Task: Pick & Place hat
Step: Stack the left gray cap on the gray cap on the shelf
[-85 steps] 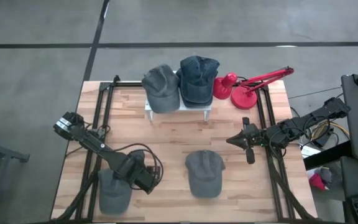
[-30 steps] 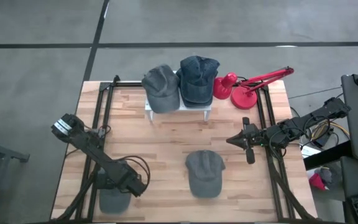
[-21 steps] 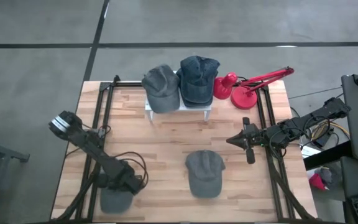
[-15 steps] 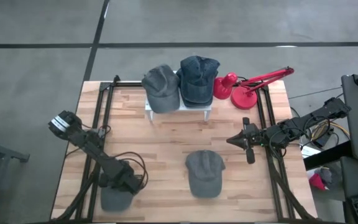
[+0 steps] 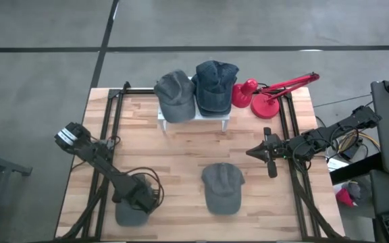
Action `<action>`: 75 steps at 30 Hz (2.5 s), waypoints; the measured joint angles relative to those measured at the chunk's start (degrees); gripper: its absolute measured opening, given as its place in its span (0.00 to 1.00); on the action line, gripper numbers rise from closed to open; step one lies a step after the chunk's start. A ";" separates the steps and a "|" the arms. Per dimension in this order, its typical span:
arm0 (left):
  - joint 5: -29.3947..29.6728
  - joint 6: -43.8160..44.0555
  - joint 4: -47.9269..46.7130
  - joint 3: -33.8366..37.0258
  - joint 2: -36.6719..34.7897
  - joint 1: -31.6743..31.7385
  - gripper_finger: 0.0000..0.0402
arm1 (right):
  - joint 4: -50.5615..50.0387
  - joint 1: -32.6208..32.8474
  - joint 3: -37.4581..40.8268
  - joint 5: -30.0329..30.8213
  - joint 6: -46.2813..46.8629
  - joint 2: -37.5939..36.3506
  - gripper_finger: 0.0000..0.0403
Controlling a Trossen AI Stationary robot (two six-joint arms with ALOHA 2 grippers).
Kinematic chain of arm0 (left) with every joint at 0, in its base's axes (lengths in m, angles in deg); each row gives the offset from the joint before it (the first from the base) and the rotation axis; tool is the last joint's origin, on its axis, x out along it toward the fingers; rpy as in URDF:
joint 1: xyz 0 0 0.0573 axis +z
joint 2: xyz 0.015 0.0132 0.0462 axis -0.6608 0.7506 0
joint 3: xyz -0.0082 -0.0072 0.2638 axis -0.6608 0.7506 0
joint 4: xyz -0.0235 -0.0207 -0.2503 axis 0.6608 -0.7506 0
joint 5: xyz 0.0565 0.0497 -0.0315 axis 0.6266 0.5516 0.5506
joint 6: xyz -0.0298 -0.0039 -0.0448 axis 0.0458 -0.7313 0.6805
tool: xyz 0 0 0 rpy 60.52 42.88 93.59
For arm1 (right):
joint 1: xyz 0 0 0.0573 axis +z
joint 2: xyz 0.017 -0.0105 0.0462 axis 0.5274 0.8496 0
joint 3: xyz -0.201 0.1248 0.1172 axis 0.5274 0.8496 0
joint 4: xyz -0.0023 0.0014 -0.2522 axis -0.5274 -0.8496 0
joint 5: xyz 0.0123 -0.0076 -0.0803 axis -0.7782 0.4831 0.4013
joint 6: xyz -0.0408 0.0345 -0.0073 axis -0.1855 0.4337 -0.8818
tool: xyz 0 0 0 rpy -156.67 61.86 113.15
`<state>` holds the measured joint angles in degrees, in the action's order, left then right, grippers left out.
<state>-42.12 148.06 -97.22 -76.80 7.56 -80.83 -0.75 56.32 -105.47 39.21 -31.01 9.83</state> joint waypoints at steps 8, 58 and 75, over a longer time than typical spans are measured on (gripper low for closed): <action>7.39 -2.46 -8.62 -9.64 0.30 0.01 0.01 | 0.02 0.00 0.00 0.00 0.00 0.00 0.03; 66.18 -57.34 -29.69 -60.44 0.03 14.76 0.01 | -0.01 -0.01 0.00 0.00 -0.04 0.00 0.03; 64.96 -74.98 -28.28 -67.24 0.01 31.61 0.01 | -0.04 -0.01 0.00 0.02 -0.24 0.02 0.03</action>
<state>22.84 73.08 -125.50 -144.04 7.58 -49.22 -0.79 56.30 -105.47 39.23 -31.25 9.85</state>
